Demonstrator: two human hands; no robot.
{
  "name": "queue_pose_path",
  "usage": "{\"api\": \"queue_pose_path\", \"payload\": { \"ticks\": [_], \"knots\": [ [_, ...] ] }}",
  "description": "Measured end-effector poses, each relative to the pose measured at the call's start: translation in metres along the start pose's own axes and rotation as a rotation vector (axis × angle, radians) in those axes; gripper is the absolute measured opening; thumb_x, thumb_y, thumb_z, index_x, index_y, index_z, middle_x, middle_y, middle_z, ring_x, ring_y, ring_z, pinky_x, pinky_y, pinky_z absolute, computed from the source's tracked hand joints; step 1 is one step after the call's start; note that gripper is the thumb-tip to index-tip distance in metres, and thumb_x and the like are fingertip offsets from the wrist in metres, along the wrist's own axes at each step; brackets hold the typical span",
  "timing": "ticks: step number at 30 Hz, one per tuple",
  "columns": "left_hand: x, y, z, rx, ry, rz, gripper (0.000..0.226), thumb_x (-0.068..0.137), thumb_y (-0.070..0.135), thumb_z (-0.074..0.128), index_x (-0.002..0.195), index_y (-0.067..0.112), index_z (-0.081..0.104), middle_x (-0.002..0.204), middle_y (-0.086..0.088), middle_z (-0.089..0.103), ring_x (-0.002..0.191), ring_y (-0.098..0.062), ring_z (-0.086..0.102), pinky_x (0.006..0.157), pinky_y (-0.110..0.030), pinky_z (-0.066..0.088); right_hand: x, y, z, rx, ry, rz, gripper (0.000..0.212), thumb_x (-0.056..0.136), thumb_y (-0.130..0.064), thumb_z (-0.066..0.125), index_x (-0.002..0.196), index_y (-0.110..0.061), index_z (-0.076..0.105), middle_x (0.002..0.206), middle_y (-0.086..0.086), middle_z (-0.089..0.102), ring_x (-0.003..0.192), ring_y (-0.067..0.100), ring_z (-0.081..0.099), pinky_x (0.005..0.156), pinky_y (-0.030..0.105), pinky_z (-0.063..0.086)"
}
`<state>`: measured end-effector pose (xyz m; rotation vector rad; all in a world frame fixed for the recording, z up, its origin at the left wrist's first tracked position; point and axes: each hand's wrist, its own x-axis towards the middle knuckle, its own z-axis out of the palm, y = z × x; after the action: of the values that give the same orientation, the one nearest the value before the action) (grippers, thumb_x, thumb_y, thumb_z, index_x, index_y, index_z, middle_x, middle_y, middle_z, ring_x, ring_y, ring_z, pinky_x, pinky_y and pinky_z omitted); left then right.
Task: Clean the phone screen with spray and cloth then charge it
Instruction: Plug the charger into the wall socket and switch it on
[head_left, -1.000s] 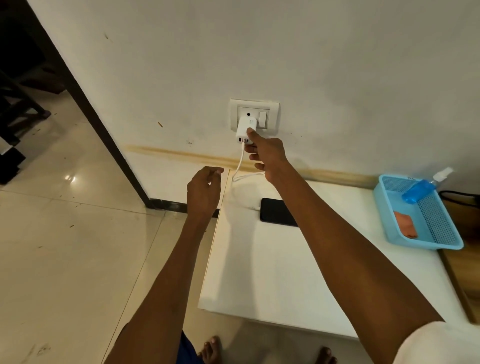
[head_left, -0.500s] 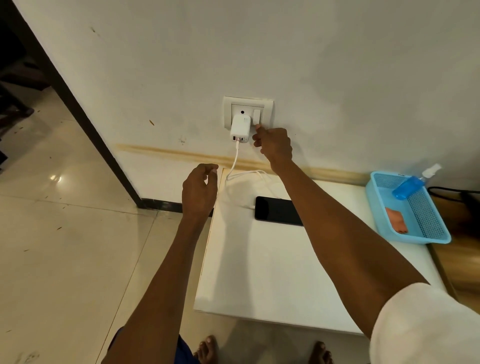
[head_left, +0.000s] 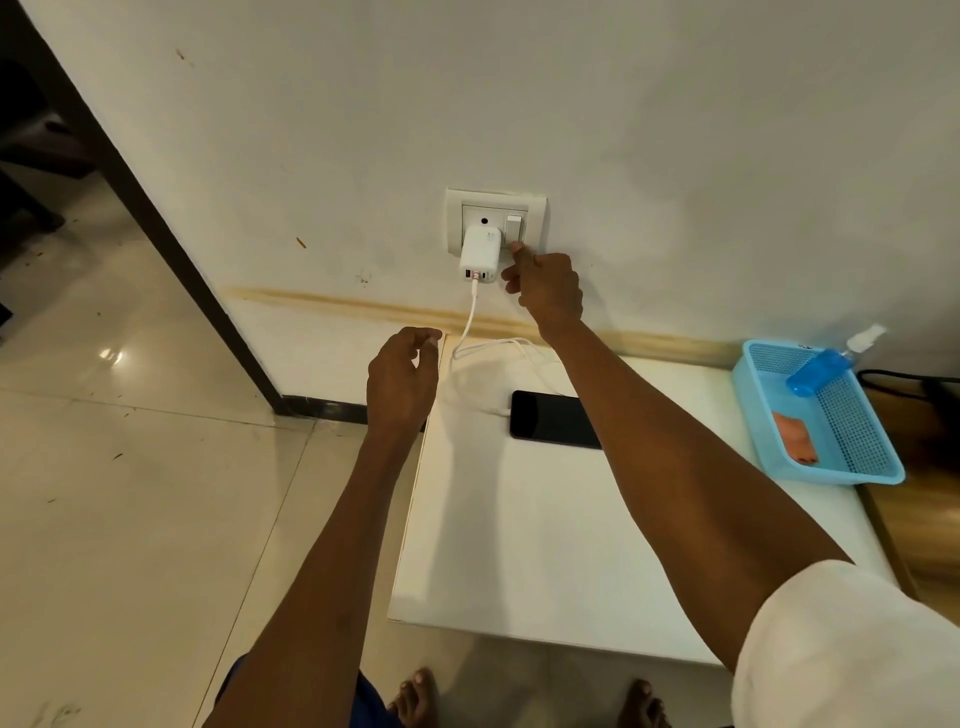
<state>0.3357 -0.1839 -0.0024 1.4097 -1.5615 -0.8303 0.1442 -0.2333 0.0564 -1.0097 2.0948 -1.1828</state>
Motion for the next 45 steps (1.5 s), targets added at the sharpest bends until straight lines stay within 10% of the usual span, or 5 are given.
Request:
{"api": "queue_pose_path", "payload": {
  "ticks": [12,19,29,35,45],
  "knots": [
    [-0.012,0.008,-0.009,0.066,0.044,0.011,0.025,0.101,0.025,0.049,0.112,0.015,0.069,0.112,0.001,0.071,0.107,-0.016,0.064,0.092,-0.029,0.048,-0.077,0.018,0.013,0.335,-0.343,0.07,0.047,0.082,-0.068,0.056,0.083,-0.027,0.079,0.084,-0.005,0.074,0.073,0.01,0.063,0.072,0.029,0.048],
    [-0.012,0.007,-0.019,0.071,0.074,-0.006,0.024,0.101,0.023,0.05,0.114,0.014,0.068,0.115,0.0,0.07,0.11,-0.018,0.063,0.099,-0.04,0.049,-0.071,-0.003,0.014,0.314,-0.306,-0.04,0.031,0.095,-0.031,0.058,0.07,-0.021,0.073,0.072,-0.008,0.074,0.06,-0.002,0.063,0.06,0.016,0.044],
    [-0.02,0.017,-0.015,0.088,0.067,-0.06,0.032,0.092,0.055,0.048,0.108,0.03,0.06,0.092,0.011,0.071,0.081,-0.011,0.066,0.072,-0.029,0.049,-0.066,-0.009,0.011,0.229,-0.3,-0.001,0.028,0.094,-0.032,0.059,0.077,-0.015,0.074,0.067,-0.011,0.073,0.054,0.0,0.061,0.058,0.018,0.043],
    [-0.032,0.03,-0.015,0.02,0.057,0.115,0.036,0.098,0.053,0.045,0.093,0.022,0.062,0.068,0.009,0.067,0.064,-0.008,0.063,0.062,-0.024,0.047,-0.065,-0.007,-0.005,0.111,-0.298,-0.052,0.043,0.089,-0.065,0.05,0.08,-0.028,0.072,0.076,-0.009,0.073,0.069,0.013,0.065,0.07,0.03,0.052],
    [-0.082,0.054,0.018,0.227,-0.481,0.34,0.023,0.098,0.052,0.044,0.095,0.036,0.061,0.079,0.016,0.069,0.07,-0.004,0.062,0.064,-0.026,0.047,-0.1,0.102,-0.125,-0.112,-0.204,-0.139,0.03,0.094,-0.048,0.056,0.089,-0.026,0.075,0.082,-0.006,0.074,0.077,0.013,0.07,0.073,0.028,0.054]
  ]
}}
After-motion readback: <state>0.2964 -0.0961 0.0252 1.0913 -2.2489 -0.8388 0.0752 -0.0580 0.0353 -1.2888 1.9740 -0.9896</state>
